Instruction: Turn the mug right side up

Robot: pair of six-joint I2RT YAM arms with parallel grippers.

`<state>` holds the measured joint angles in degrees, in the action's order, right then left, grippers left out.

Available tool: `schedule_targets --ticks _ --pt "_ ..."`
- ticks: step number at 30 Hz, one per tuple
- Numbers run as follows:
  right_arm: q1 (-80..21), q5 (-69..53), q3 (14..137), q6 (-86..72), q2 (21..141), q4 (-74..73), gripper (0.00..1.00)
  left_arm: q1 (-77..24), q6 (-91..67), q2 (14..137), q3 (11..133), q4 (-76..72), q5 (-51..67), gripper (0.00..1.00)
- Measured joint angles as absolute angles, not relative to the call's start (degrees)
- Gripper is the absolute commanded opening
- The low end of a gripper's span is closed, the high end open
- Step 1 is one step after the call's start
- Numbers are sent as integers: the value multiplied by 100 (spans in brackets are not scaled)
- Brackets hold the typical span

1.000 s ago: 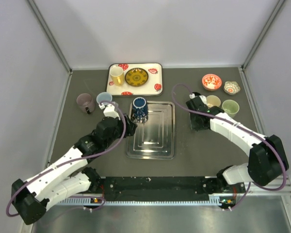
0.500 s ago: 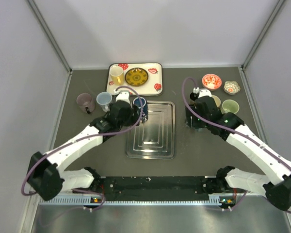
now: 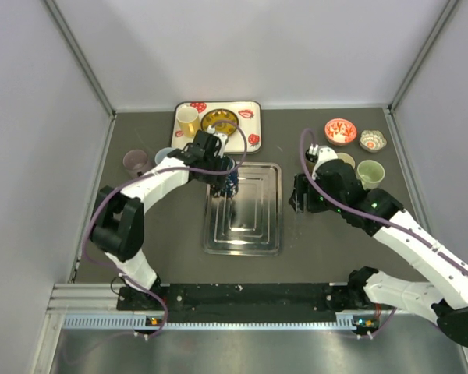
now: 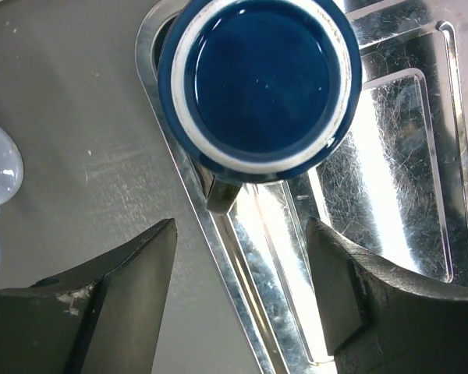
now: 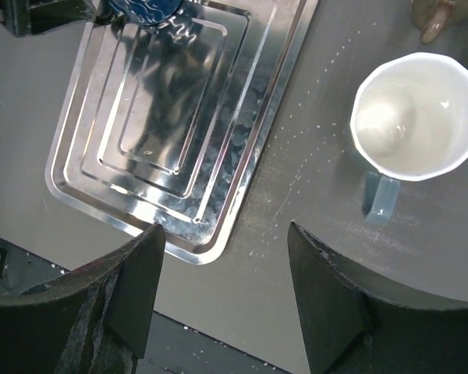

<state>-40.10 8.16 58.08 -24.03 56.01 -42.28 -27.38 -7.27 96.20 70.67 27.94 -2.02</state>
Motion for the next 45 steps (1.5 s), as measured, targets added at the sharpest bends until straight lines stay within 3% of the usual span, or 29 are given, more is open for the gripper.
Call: schedule_targets --ticks 13,16,20,26,35,45 --pt "-4014 565 5806 -2333 5561 -4154 64 -2545 -239 10481 7738 3015 128 52" --pt "-4012 539 5806 -2309 5561 -4152 64 -2526 -211 10597 7760 3048 246 42" --pt "-4014 506 5806 -2307 5572 -4150 64 -2515 -150 10617 7760 3059 373 15" --pt "-4014 478 5774 -2311 5614 -4123 64 -2510 -158 10617 7760 3044 462 0" --pt "-4014 377 5621 -2379 5614 -4012 63 -2541 -384 10280 7404 2985 456 0" --pt "-4036 178 5557 -2582 5398 -3944 63 -3522 -819 8405 6960 3422 -8 0"
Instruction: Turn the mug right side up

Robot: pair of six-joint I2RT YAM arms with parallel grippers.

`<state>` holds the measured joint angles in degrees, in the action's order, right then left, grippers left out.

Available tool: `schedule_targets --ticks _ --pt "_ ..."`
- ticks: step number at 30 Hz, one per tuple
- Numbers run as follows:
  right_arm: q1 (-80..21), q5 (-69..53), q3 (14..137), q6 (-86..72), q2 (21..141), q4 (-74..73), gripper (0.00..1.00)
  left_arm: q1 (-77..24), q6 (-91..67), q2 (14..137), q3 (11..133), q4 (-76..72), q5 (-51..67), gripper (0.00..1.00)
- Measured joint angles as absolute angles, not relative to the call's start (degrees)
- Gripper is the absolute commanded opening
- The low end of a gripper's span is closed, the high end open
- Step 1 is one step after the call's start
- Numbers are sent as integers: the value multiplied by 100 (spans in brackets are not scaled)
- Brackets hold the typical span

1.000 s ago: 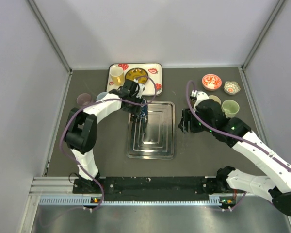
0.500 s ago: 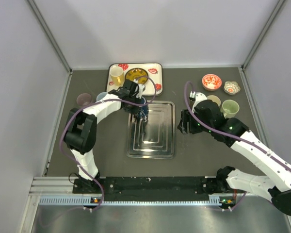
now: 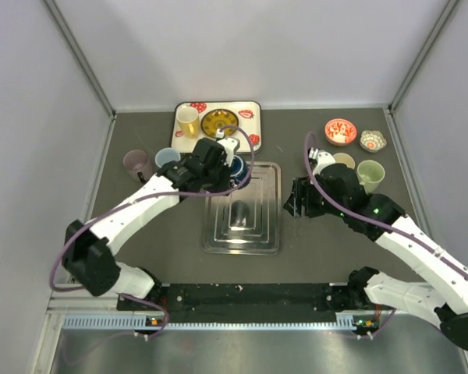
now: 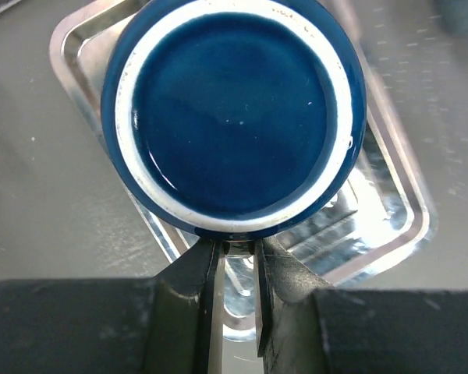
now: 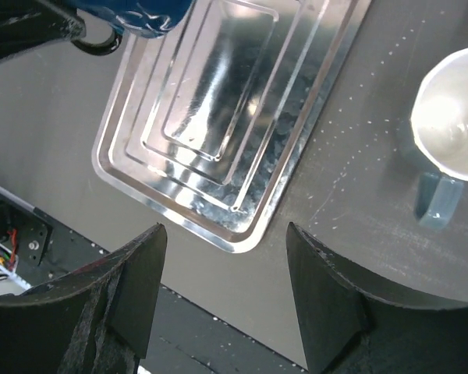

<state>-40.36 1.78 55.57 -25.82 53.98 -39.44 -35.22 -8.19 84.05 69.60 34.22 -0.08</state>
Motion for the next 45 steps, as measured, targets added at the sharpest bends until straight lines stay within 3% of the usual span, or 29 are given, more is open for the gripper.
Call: schedule_targets --ticks 6,16,29,45 --pt "-4082 -178 5129 -2882 4995 -3647 63 -4246 -1457 7220 6427 3111 -86 0" --pt "-4110 -1474 3763 -3830 3686 -2154 64 -4322 -3612 5072 3988 639 652 0" --pt "-4112 -2543 2449 -5026 3332 298 67 -4324 -5708 4733 2414 -2565 1118 0" --pt "-4115 -2886 2899 -5290 4471 1640 72 -4405 -6523 5118 2375 -3896 1592 0"
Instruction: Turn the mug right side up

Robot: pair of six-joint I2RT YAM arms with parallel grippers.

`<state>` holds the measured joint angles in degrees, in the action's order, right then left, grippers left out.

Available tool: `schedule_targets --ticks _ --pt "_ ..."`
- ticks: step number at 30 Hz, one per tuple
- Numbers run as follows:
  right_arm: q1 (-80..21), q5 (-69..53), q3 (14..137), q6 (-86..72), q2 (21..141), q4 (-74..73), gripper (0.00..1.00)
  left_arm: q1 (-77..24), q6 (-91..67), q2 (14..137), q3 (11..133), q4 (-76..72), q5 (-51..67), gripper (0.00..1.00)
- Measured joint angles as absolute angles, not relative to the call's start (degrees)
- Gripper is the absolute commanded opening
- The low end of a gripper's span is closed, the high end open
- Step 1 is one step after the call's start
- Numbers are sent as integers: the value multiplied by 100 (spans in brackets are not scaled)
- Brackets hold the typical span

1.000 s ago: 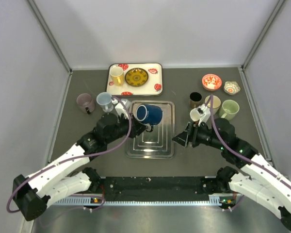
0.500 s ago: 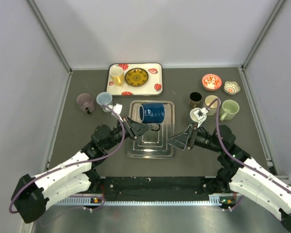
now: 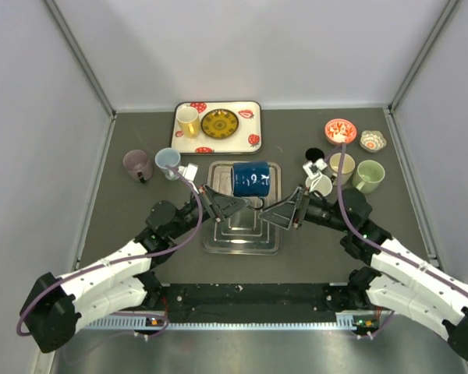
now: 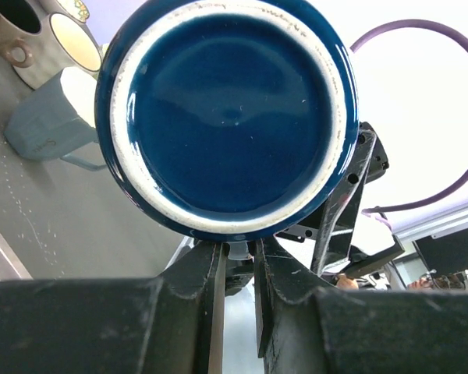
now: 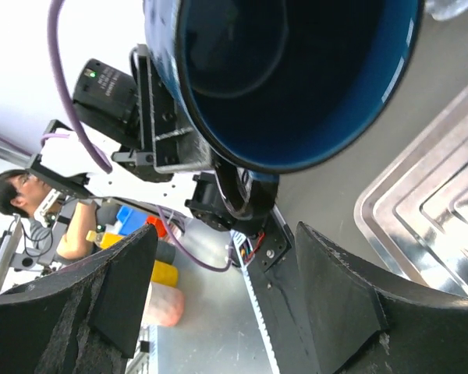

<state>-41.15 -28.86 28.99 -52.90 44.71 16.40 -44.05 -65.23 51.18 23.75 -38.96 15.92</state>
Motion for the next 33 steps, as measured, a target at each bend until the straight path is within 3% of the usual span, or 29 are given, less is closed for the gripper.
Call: schedule_targets --ticks 22,33 --pt "-4115 -3015 3312 -5277 4960 1822 65 -4567 -6630 5118 2375 -4119 1927 0" --pt "-4115 -3061 3312 -5435 5083 2104 46 -4624 -6582 5109 2377 -4307 1898 0"
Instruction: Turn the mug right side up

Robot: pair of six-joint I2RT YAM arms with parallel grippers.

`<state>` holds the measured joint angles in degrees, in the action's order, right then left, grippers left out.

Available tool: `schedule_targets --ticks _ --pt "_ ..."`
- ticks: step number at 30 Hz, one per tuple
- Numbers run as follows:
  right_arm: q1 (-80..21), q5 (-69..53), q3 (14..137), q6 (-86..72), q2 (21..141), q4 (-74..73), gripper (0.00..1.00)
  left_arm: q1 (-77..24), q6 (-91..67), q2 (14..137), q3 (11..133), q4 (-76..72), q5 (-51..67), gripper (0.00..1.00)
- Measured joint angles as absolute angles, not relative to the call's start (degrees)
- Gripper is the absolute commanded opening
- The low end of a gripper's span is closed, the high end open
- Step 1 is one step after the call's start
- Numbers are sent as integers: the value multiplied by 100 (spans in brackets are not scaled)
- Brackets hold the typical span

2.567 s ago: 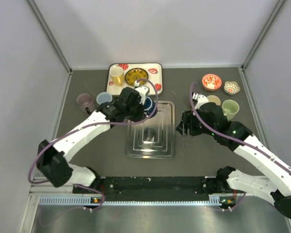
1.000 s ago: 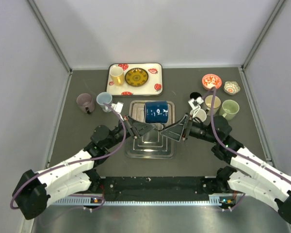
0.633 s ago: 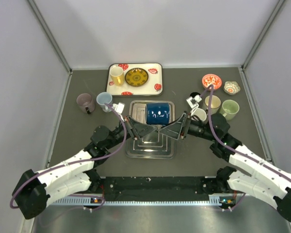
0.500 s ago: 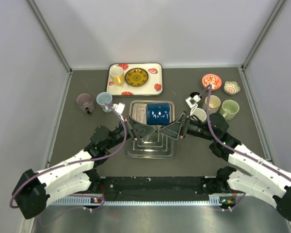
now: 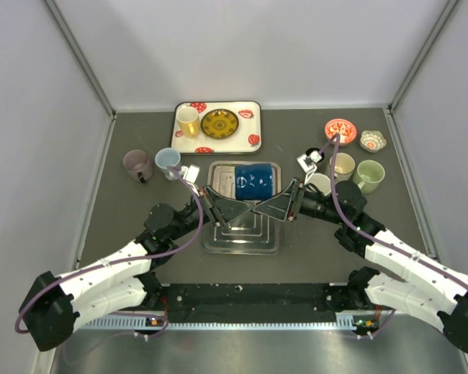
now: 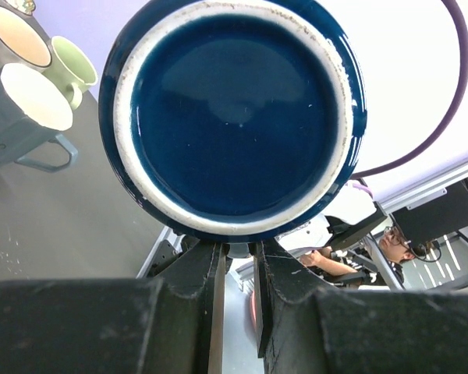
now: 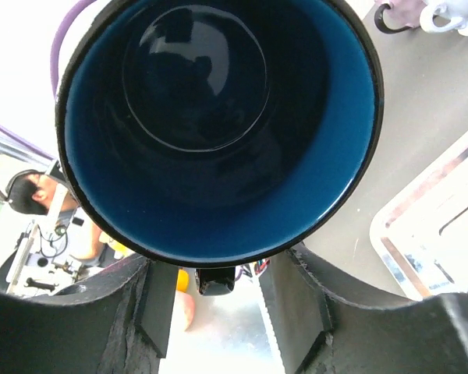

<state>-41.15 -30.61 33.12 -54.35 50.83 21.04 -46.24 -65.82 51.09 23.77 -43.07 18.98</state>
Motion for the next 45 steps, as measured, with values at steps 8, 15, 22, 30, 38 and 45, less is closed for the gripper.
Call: schedule_targets --ticks 8,15,22,30,38,45 --pt "-4115 -3157 3420 -5468 5120 2141 35 -4626 -6501 5035 2377 -4344 1846 0" --pt "-4115 -3177 3463 -5481 5120 2145 18 -4622 -6475 5028 2377 -4388 1750 0" --pt "-4115 -3179 3483 -5603 5129 2169 0 -4624 -6460 5009 2377 -4414 1754 0" --pt "-4115 -3155 3507 -5592 5162 2150 0 -4624 -6436 4965 2370 -4381 1702 2" --pt "-4189 -3135 3507 -5419 5142 2036 0 -4716 -6348 4683 2231 -4171 1468 22" --pt "-4219 -3109 3507 -5262 5096 1914 0 -4764 -6160 4355 2152 -3756 1168 35"
